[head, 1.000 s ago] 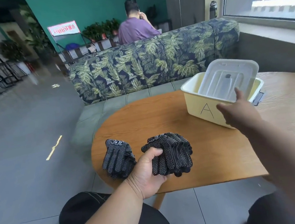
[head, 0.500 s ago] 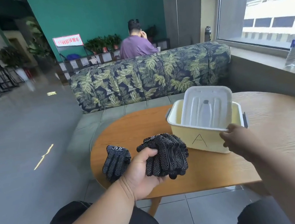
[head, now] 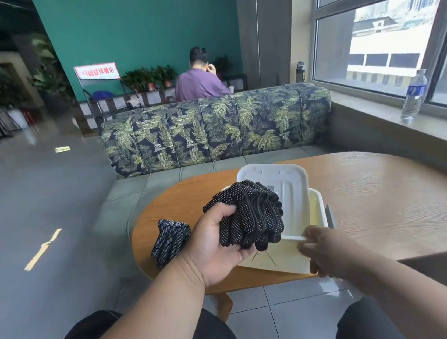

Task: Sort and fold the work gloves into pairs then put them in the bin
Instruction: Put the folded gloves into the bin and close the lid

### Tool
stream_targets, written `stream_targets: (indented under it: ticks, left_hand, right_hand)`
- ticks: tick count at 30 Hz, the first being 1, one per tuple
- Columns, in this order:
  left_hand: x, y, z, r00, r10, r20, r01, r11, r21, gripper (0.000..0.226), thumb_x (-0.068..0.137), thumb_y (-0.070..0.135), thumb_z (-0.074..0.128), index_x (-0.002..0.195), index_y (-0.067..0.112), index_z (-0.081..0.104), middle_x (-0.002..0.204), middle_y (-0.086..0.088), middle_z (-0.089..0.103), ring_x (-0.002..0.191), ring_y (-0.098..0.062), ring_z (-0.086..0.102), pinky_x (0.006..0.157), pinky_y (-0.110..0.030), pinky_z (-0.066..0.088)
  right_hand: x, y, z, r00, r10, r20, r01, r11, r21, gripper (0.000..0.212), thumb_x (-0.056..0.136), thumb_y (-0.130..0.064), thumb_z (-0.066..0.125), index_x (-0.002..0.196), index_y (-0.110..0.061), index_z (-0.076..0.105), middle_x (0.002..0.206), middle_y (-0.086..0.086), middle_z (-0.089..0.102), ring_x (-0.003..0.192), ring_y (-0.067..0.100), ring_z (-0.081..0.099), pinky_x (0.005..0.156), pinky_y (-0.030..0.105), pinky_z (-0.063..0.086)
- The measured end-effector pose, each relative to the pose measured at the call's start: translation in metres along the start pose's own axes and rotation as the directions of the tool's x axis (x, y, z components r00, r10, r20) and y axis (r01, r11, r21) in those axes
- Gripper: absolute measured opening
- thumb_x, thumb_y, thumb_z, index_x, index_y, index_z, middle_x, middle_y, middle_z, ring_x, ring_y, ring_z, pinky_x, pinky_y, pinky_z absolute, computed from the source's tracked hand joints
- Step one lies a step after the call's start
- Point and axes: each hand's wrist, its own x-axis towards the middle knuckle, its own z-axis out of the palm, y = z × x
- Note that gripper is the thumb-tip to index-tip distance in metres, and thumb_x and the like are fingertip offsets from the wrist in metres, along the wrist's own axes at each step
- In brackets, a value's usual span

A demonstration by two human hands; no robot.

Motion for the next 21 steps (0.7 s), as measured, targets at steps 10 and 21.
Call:
stream_targets:
  ticks: [10, 21]
  left_hand:
    - [0.005, 0.005, -0.006, 0.997, 0.03, -0.071, -0.027, 0.999, 0.047, 0.05, 0.076, 0.029, 0.07, 0.123, 0.011, 0.068, 0.127, -0.018, 0.067, 0.113, -0.035, 0.061, 0.105, -0.05, 0.046]
    - [0.044, 0.011, 0.008, 0.984, 0.074, -0.159, -0.017, 0.944, 0.33, 0.041, 0.098, 0.03, 0.057, 0.133, 0.009, 0.064, 0.123, -0.015, 0.073, 0.124, -0.038, 0.064, 0.113, -0.059, 0.043]
  right_hand:
    - [0.009, -0.002, -0.013, 0.999, 0.023, 0.048, -0.022, 1.0, -0.017, 0.011, 0.094, -0.027, 0.058, 0.099, -0.018, 0.063, 0.069, 0.006, 0.076, 0.052, 0.019, 0.065, 0.047, 0.023, 0.044]
    - [0.074, -0.017, -0.054, 0.934, -0.048, -0.354, -0.001, 0.99, -0.139, 0.032, 0.087, -0.046, 0.068, 0.114, -0.029, 0.064, 0.097, 0.0, 0.072, 0.085, 0.019, 0.069, 0.073, 0.034, 0.055]
